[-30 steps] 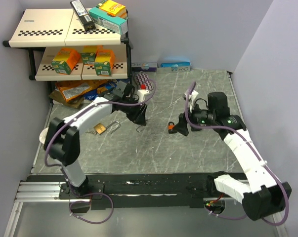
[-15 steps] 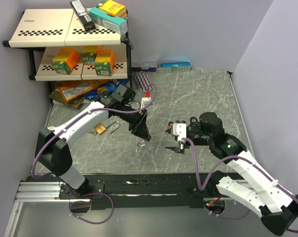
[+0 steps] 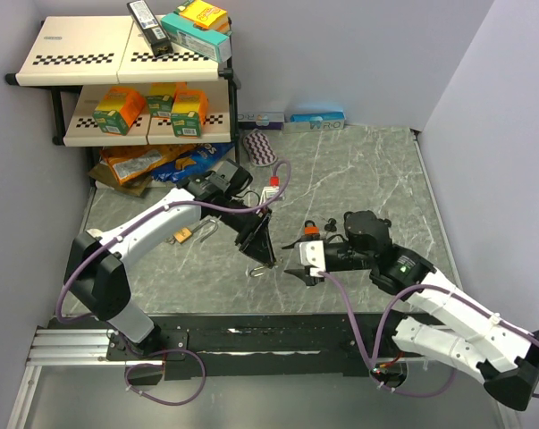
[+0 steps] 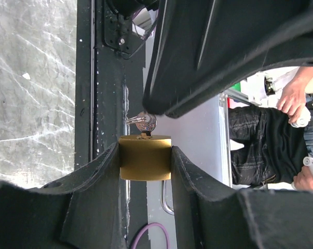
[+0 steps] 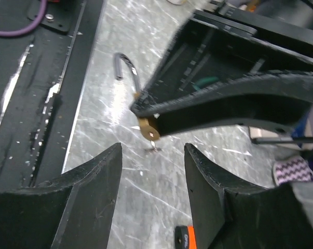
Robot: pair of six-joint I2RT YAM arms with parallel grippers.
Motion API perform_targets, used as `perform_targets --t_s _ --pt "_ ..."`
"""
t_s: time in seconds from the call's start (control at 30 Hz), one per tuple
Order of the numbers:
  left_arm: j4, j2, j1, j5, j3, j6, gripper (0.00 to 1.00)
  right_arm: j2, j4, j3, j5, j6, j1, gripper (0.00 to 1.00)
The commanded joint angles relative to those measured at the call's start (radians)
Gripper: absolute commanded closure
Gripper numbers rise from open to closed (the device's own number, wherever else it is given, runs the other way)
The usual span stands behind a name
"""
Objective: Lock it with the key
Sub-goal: Pick up the lock from the center of the board.
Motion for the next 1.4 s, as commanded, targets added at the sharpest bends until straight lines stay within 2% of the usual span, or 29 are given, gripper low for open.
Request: perform_targets --t_s 0.0,0.3,0.67,0.83,1.13,1.17,1.2,1.27,1.3,1.37 --pt "0.023 -0.048 -0.009 0.075 0.008 -0.005 0.99 0.015 0.048 0.012 -0.026 -0.005 0.043 0.43" --pt "0.005 -0.034 -0.024 0.078 0.025 0.006 0.99 0.056 0.11 -0.004 0.011 0.024 0.105 0.46" --pt "-0.029 -0.025 -0.028 0.107 0.037 0.034 0.99 0.07 0.105 -0.027 0.025 -0.046 0.131 0.57" --pt "-0.064 -0.016 -0.028 0.118 0.045 0.069 0.99 0.075 0.102 -0.032 0.048 -0.071 0.138 0.57" --pt "-0.101 -0.018 -0.035 0.156 0.048 0.093 0.99 0.081 0.091 -0.034 0.095 -0.115 0.154 0.86" --pt "-0.102 -0.018 -0.04 0.153 0.05 0.095 0.99 0.082 0.096 -0.034 0.1 -0.115 0.155 1.0" --pt "-0.095 -0.022 -0.041 0.15 0.047 0.087 0.98 0.081 0.099 -0.032 0.11 -0.102 0.155 1.0" --pt "-0.075 -0.028 -0.04 0.124 0.034 0.069 0.8 0.078 0.105 -0.029 0.117 -0.086 0.154 1.0" --pt "-0.063 -0.04 -0.038 0.113 0.027 0.046 0.57 0.075 0.116 -0.03 0.12 -0.068 0.154 1.0" --pt "0.002 -0.063 -0.023 0.072 -0.01 0.009 0.41 0.069 0.125 -0.026 0.117 -0.027 0.154 1.0"
